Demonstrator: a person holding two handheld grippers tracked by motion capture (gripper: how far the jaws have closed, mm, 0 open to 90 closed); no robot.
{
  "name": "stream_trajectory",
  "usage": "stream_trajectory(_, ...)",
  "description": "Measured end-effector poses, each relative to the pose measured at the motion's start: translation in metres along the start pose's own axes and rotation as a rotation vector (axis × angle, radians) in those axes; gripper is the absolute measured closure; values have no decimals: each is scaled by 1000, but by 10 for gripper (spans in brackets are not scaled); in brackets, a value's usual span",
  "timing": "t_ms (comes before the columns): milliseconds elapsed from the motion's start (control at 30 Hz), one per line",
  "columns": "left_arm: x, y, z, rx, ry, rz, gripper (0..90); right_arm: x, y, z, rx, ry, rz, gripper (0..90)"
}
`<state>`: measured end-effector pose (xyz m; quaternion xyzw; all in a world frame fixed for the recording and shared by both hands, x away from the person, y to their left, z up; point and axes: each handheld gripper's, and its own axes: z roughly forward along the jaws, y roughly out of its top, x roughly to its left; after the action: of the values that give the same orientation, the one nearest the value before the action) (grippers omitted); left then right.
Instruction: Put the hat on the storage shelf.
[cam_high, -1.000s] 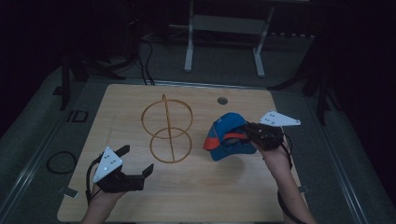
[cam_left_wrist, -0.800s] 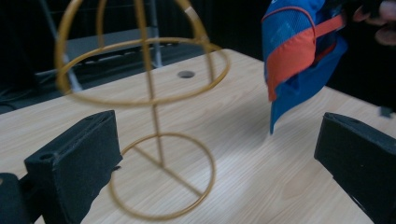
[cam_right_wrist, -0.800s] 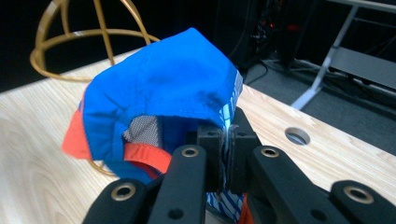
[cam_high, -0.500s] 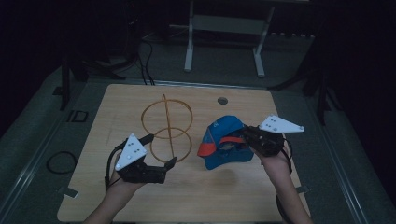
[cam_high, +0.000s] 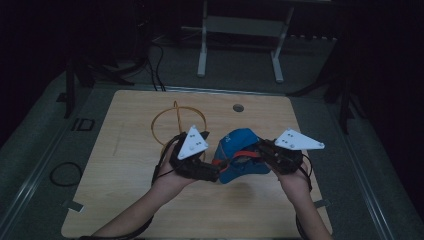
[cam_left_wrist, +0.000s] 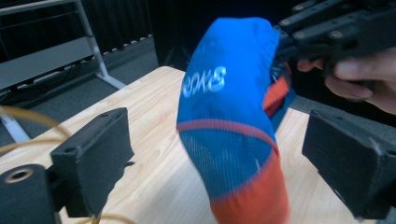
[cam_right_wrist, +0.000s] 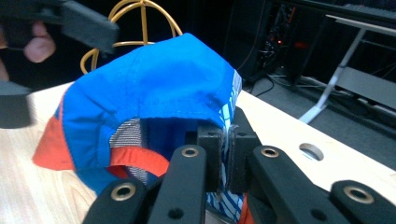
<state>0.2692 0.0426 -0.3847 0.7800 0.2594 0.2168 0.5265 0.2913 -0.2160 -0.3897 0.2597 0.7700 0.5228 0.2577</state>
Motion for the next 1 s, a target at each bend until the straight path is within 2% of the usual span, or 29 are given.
stream_trajectory(33,0,3,7,7,-7,3,135,0,0,-1,-1,-1,2,872)
stream_trajectory(167,-1,8,24,33,7,9,151,0,-1,-4,-7,1,4,872)
stream_trajectory(233,-2,9,32,66,4,12,169,0,-1,-6,-11,3,5,872)
stream_trajectory(300,-2,9,32,66,4,12,170,1,-2,-6,-9,4,4,872)
stream_trajectory(333,-5,8,43,112,9,26,222,2,-2,-9,-15,11,3,871)
stream_trajectory(400,-4,7,46,110,-9,10,313,3,-2,-10,-15,7,-4,871)
stream_trajectory(500,-4,7,46,99,2,6,502,4,-2,-10,-16,-1,-11,872)
stream_trajectory(600,-6,8,47,87,17,14,656,5,-3,-9,-16,7,-11,872)
stream_trajectory(700,-7,10,49,88,49,30,761,7,-3,-8,-16,8,-11,871)
stream_trajectory(767,-7,11,51,94,48,46,845,9,-3,-6,-15,21,-6,871)
stream_trajectory(867,-7,11,53,91,51,49,870,11,-3,-5,-13,16,-11,870)
stream_trajectory(900,-8,11,54,88,70,69,871,11,-4,-6,-10,17,-10,869)
stream_trajectory(933,-7,12,54,89,65,72,872,11,-4,-6,-10,14,-8,867)
stream_trajectory(1000,-8,13,54,83,81,95,876,12,-6,-7,-12,13,3,856)
